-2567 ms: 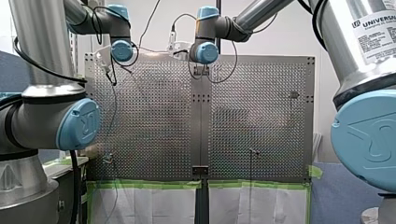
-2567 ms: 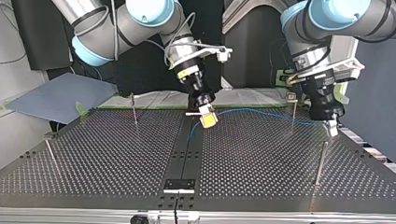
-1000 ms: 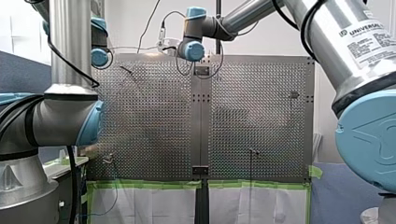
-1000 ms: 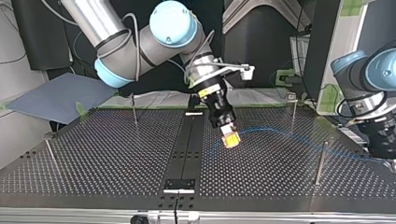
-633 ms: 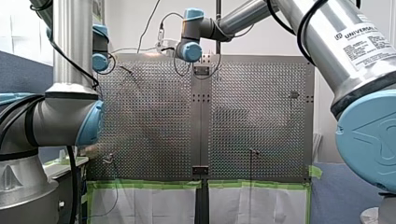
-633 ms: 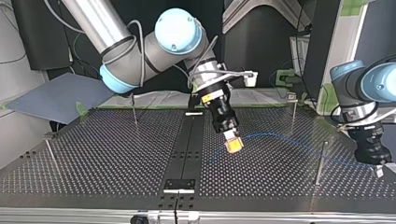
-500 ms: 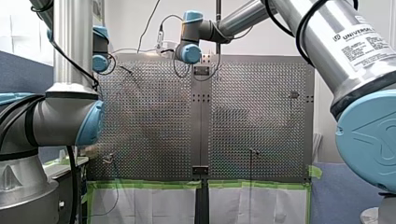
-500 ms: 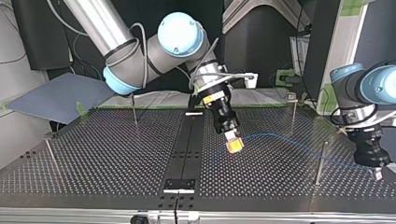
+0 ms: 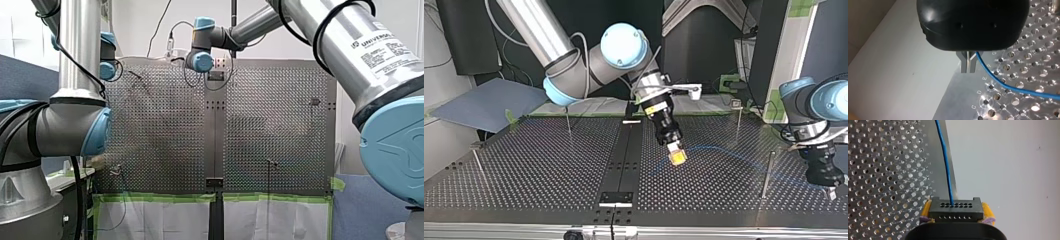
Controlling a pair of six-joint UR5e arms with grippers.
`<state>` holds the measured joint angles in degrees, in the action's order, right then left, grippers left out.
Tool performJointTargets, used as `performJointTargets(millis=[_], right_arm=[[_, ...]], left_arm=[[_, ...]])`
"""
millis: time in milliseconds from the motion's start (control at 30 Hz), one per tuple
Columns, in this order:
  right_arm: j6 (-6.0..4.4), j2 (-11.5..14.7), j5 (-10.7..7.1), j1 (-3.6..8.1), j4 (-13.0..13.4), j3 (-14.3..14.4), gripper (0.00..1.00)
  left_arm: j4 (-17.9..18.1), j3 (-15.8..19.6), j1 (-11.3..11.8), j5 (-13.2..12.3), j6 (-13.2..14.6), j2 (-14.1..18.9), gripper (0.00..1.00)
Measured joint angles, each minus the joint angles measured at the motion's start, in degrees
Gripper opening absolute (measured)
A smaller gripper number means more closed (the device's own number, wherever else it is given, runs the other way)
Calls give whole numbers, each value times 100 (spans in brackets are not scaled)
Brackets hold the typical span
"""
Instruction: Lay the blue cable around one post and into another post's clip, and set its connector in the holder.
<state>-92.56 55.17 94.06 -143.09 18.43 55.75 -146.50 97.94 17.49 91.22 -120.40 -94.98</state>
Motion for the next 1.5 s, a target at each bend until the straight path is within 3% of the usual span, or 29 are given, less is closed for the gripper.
performJointTargets(millis=[267,633,967,1133,1500], right_arm=[[0,-59,126,59,2,-5,0],[12,-286,331,45,-100,-6,0],[21,-351,465,36,-462,15,0],[25,-357,599,37,-608,176,0],[26,-361,775,45,-586,552,0]], left_arm=[[-81,-2,-18,-33,123,-277,7],[-183,12,-107,-33,402,-435,7],[-167,236,-249,-27,489,-461,7],[-201,308,-345,-9,505,-463,7],[-213,338,-529,65,471,-463,7]])
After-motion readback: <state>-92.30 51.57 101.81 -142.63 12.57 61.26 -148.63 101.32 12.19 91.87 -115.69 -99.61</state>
